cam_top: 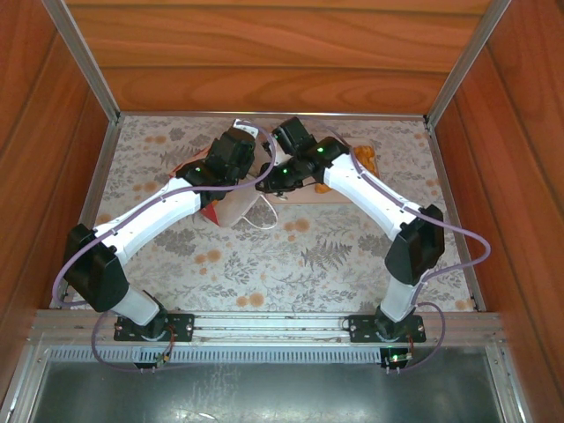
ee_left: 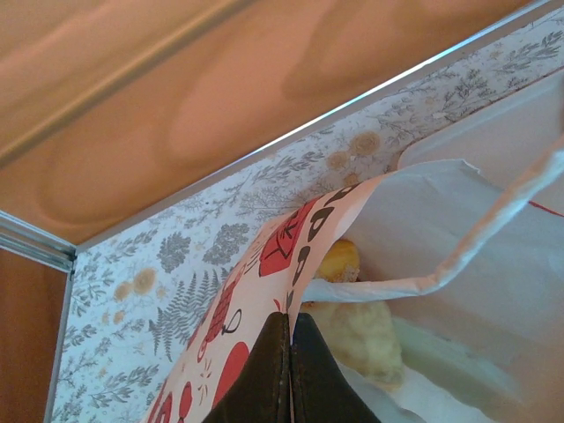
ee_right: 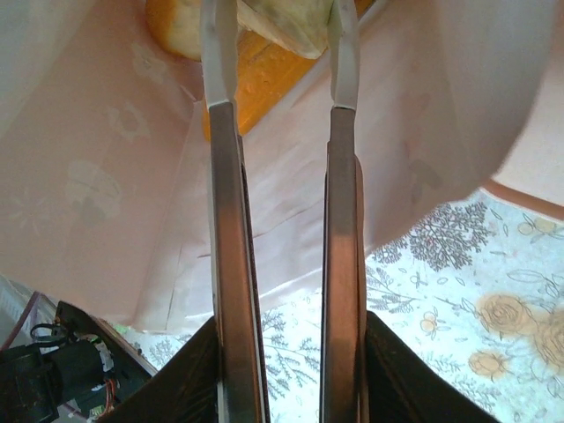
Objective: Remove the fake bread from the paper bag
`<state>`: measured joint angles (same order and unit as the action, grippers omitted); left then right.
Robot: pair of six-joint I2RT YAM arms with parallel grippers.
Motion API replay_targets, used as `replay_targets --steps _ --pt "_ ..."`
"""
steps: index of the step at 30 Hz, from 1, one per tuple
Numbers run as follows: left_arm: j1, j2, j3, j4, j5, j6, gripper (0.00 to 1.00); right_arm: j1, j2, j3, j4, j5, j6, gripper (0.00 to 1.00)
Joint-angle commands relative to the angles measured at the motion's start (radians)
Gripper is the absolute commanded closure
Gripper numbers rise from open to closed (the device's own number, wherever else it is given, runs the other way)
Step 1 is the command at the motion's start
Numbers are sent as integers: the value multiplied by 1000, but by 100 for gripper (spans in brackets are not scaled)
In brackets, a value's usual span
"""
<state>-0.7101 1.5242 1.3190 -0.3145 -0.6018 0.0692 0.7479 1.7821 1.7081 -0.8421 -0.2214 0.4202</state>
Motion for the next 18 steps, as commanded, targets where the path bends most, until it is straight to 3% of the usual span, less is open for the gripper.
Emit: replay_targets --steps 1,7,18 --pt "-10 13 41 17 -29 -21 100 14 -46 35 -86 45 -3 100" --pt "-11 18 49 17 -52 -7 100 25 -88 49 -230 121 3 100" --pt "-11 19 54 15 -82 12 100 27 -294 8 -281 180 8 100"
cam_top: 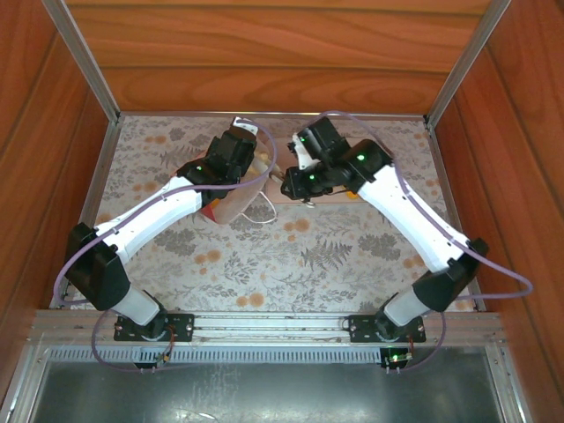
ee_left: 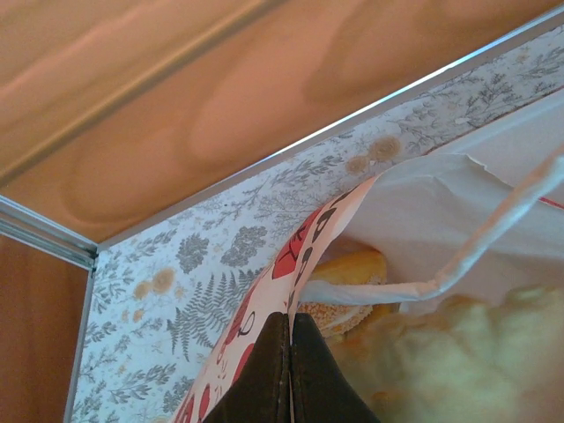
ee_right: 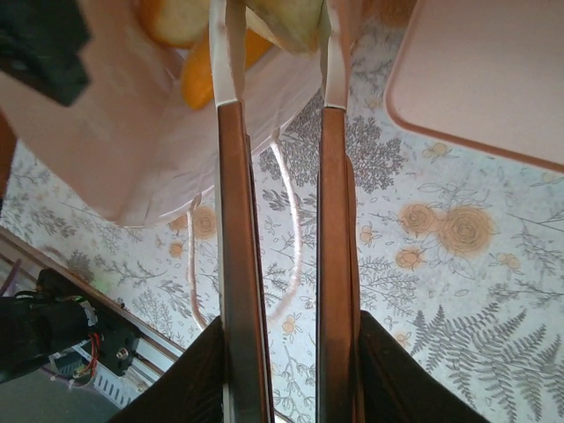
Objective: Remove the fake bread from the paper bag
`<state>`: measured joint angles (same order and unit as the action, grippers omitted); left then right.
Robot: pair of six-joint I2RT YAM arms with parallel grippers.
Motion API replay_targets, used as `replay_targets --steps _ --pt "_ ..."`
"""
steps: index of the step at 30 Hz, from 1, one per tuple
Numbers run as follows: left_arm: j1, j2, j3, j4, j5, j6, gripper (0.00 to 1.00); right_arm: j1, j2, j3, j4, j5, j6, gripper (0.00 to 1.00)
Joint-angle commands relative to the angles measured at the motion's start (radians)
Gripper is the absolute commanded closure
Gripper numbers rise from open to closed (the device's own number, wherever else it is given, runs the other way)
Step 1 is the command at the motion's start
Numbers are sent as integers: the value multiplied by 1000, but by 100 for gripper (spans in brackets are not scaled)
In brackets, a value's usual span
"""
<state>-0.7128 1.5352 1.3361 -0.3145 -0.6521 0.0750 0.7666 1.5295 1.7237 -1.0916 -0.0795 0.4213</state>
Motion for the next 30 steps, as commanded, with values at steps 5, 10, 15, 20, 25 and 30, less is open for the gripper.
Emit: replay_targets --steps 5,10,15,20,25,30 --pt "-6 3 40 12 -45 7 100 8 -105 -18 -102 107 14 100" --pt "-7 -3 39 10 -57 13 100 8 -158 -38 -168 175 37 100" --pt "-6 -9 40 9 -60 15 100 7 -203 -40 -180 244 54 100" --pt "-6 -17 35 8 -58 18 100 2 -216 -12 -190 343 62 99" --pt "-5 -20 31 9 -57 17 100 -6 -201 -1 -168 420 52 96" --pt "-6 -19 29 8 -53 16 100 -10 -122 -57 -99 547 9 96"
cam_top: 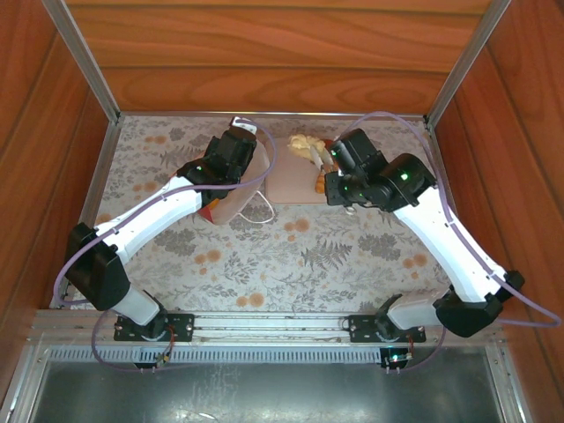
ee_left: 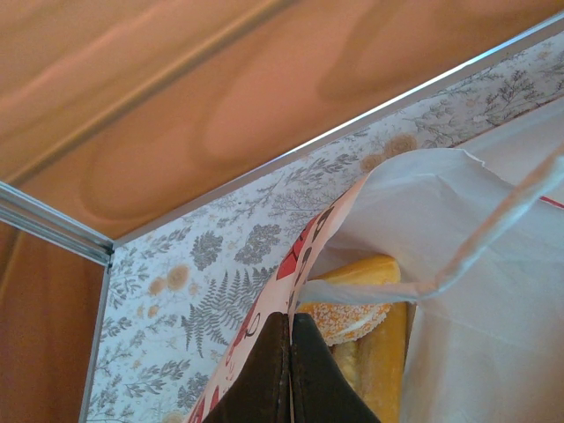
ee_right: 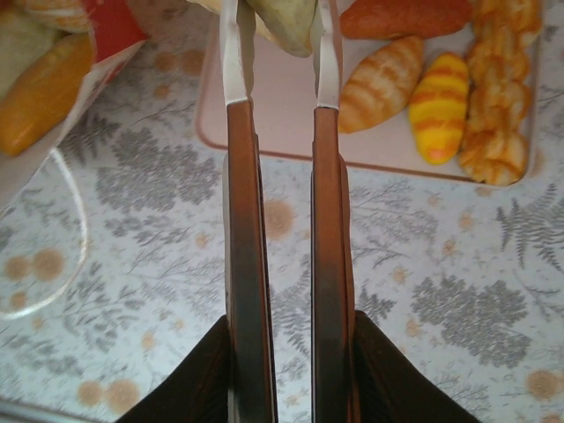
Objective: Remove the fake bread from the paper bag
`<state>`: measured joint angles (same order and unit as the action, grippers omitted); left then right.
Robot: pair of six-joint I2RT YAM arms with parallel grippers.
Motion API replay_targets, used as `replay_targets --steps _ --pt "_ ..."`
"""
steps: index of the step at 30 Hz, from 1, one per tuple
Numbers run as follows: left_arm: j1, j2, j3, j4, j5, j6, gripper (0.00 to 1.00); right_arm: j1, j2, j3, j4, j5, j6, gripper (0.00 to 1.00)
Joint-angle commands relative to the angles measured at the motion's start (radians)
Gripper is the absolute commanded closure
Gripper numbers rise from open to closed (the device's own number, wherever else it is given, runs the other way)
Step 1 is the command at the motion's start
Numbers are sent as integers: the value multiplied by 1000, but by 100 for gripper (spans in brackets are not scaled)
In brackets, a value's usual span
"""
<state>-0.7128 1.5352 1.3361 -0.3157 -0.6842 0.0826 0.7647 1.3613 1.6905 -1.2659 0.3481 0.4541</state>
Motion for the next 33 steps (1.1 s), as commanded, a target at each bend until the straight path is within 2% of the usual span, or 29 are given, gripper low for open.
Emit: replay_targets --steps 1,7,13,22,33 --pt "-6 -21 29 9 -20 9 100 -8 67 -38 103 145 -38 96" --pt "-6 -30 28 9 -8 7 100 -40 188 -120 322 177 -118 94" --pt "-7 -37 23 10 -4 6 100 -92 345 -117 439 193 -147 94" --pt "-5 -35 23 10 3 8 100 -117 521 -101 564 195 -173 90" --pt "-4 -45 15 10 9 0 100 -118 580 -154 662 217 -149 88"
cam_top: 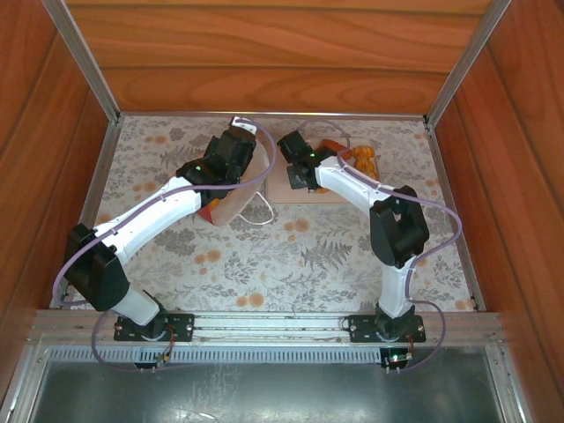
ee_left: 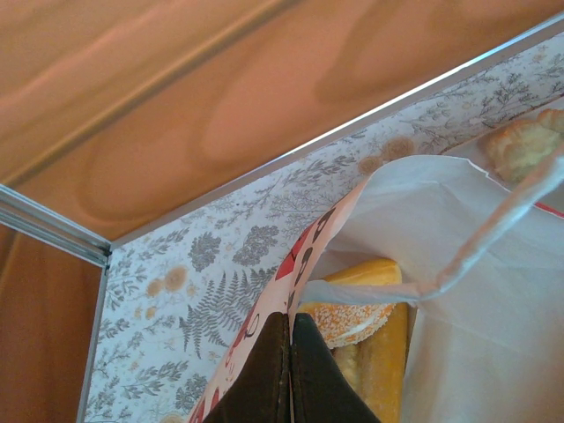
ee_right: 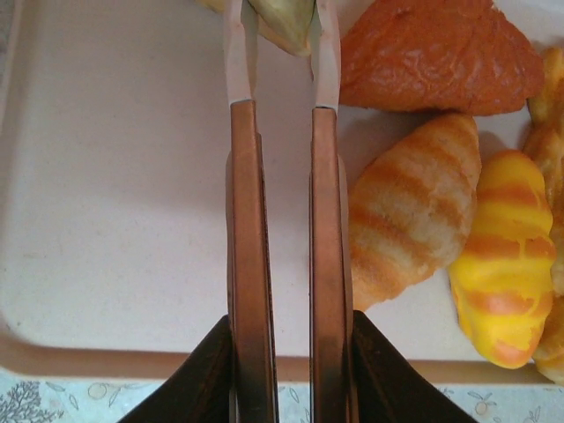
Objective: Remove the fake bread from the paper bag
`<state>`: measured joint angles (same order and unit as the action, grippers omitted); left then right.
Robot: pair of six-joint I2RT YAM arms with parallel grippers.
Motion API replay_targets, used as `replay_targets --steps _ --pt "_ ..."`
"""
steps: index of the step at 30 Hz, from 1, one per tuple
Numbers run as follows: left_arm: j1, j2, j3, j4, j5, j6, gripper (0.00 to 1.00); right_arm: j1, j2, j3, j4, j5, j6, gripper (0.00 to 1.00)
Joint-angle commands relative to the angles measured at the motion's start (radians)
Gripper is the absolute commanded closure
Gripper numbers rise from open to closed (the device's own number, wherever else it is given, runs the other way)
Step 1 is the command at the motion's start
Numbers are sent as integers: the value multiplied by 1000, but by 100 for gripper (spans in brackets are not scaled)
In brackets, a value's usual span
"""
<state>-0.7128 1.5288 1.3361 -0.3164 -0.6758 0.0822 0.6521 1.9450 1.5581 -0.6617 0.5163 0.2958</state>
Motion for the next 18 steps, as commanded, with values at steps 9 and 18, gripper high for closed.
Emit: replay_targets --steps 9,18 --pt "-4 -40 18 11 -4 -3 100 -3 -48 -119 76 -22 17 75" --pt "-4 -42 18 10 -6 -3 100 20 -93 -168 56 -63 19 68"
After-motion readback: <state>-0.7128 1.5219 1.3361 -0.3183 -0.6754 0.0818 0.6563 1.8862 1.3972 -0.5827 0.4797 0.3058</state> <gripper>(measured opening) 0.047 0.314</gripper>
